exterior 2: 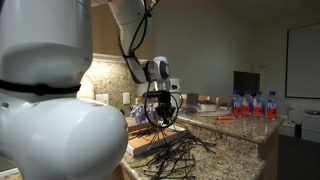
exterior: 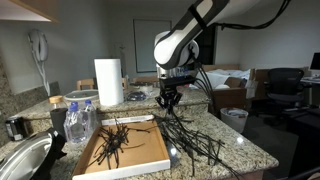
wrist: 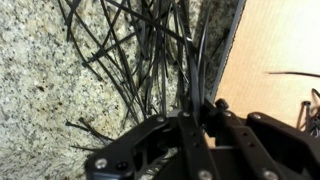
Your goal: Put the zip ties on the box
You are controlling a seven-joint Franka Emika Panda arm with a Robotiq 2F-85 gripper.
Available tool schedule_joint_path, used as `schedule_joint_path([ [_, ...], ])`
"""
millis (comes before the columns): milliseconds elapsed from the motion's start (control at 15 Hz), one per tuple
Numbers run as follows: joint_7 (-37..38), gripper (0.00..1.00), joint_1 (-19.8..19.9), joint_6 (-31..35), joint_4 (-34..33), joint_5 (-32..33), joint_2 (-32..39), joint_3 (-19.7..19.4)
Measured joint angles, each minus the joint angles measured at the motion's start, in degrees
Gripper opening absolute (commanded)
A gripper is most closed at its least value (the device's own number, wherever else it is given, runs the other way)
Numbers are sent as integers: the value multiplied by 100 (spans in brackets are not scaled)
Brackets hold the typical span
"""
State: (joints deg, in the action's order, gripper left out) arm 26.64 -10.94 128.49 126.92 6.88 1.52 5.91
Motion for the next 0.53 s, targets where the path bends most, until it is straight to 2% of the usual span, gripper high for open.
schedule_joint_path([
  [267,0,8,-28,-485,-599,108,22,238],
  [533,160,8,-268,-1063,-1635,281,407,498],
])
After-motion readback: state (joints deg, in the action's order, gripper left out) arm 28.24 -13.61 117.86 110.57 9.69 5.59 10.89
